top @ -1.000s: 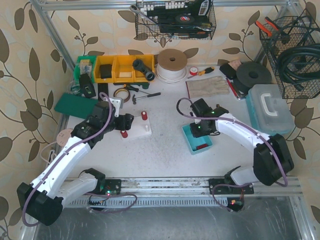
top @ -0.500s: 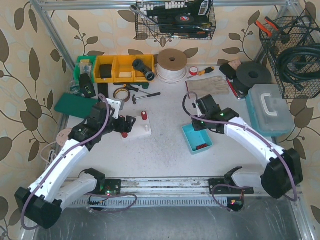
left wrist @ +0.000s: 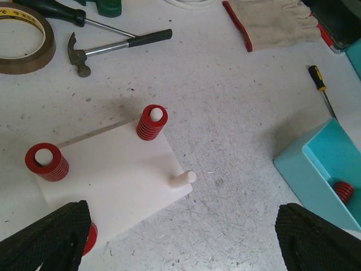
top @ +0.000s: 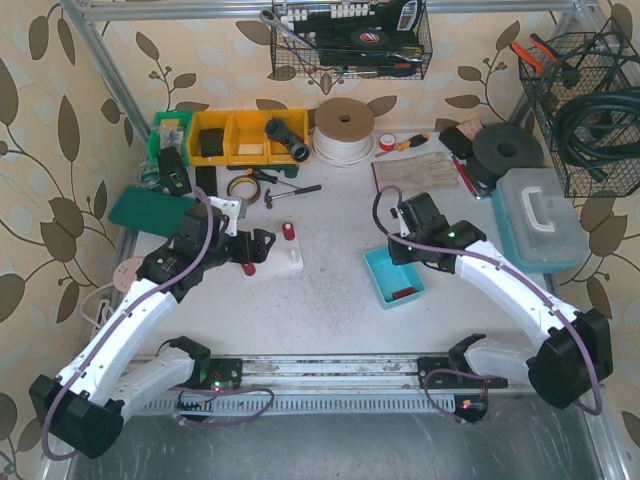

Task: Install the large spring

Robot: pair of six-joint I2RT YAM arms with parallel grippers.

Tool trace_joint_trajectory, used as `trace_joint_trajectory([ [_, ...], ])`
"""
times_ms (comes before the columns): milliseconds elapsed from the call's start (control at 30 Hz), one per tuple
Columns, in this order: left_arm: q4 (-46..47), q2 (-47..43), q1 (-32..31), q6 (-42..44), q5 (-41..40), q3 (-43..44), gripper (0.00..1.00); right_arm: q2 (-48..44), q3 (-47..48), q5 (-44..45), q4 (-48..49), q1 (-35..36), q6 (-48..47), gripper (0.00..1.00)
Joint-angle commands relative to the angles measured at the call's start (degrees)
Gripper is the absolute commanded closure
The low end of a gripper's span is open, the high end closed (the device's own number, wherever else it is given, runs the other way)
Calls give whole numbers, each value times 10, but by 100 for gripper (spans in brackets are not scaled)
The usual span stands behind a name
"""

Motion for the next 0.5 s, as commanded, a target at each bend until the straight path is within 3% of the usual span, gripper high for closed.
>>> trace_joint_trajectory([
  [0,-16,-13,3,-93,14,5,8,15,34,-58,-111,-1,55,67],
  [100,-110,-6,3,-127,8,52,9,0,43,-95,-155,1,69,67],
  [200,-176,-7,3,-104,-25,76,9,-17,39,-103,-167,2,65,66],
  [467,-184,19,3,-9,-71,123,9,45,17,-70,-133,3,24,58],
])
